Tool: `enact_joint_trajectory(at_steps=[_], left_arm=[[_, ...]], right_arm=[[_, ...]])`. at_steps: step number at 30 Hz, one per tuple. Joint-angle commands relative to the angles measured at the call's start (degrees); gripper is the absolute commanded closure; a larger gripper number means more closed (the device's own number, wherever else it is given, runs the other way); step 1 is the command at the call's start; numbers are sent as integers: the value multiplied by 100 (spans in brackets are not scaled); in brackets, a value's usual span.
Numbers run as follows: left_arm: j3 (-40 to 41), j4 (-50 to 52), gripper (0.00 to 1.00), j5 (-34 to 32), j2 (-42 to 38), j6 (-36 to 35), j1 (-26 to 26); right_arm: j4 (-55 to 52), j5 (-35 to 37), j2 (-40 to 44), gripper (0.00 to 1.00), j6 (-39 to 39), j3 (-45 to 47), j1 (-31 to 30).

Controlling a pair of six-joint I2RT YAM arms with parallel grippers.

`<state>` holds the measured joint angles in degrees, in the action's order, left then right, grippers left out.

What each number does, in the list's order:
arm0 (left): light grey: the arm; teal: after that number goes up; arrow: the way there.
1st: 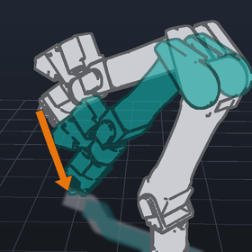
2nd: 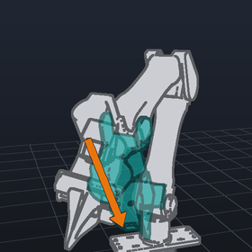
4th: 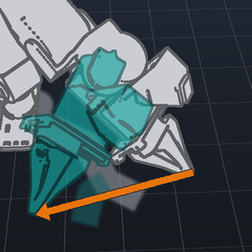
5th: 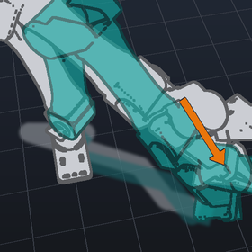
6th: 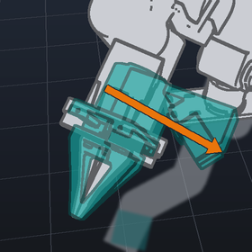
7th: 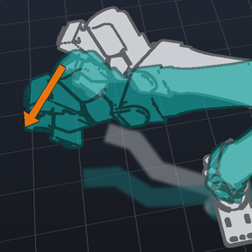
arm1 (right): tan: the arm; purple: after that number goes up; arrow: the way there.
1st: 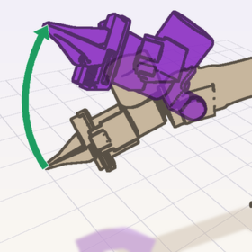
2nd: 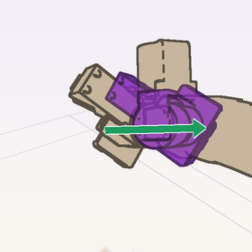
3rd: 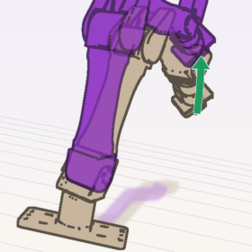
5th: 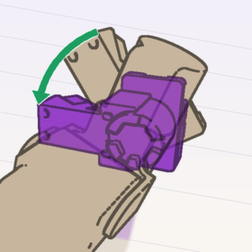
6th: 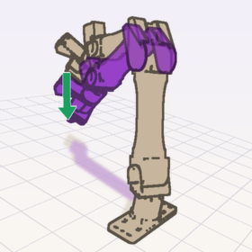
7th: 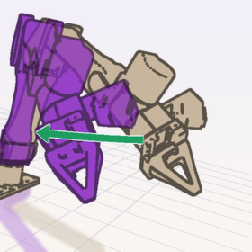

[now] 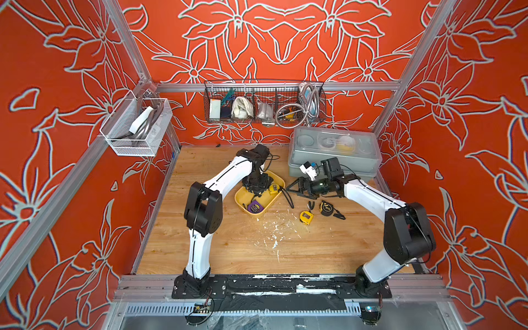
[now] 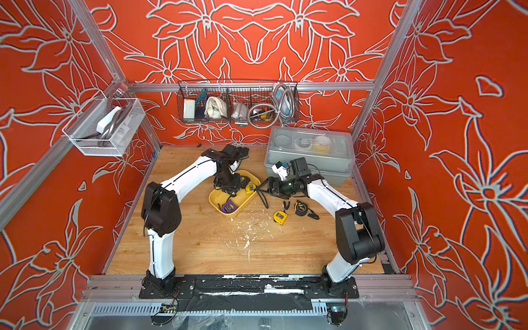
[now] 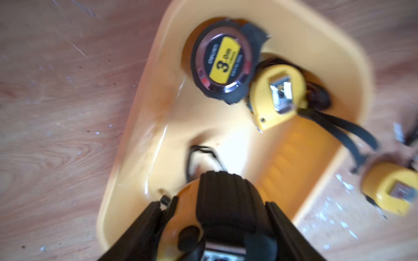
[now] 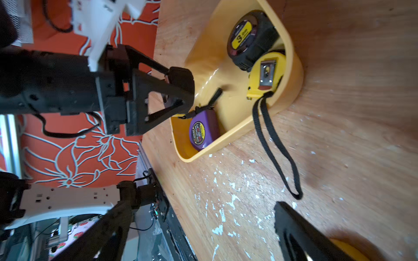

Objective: Take the tape measure out of the storage box
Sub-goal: Pick up the tape measure from the storage box, then place the tape measure at the center of the board.

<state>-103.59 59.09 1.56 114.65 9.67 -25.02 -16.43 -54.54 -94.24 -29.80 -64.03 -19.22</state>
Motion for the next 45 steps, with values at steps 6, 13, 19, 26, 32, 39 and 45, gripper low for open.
enact_joint_trajectory(at_steps=[6,13,19,26,32,39,45], left_arm=[[441,-161,70,547,-809,-583,-322],[500,-342,70,892,-1230,-786,-546],[644,-518,70,1127,-1534,-870,-684],[741,-609,70,1465,-1699,-966,-776],[846,-557,70,1296,-1781,-1019,-830],[1051,-530,70,1407,-1980,-1045,-851],[1022,-429,70,1440,-1990,-1117,-943]], right_arm=[[704,-1095,-438,0,-848,-372,-78],[318,-1353,-724,10,-631,-676,-468],[659,-1525,-796,16,-878,-623,-716],[979,-1619,-777,19,-1110,-611,-868],[1422,-1586,-589,19,-1419,-339,-731],[1405,-1769,-465,19,-1396,-76,-258],[1098,-1752,-442,18,-1237,-349,-239]])
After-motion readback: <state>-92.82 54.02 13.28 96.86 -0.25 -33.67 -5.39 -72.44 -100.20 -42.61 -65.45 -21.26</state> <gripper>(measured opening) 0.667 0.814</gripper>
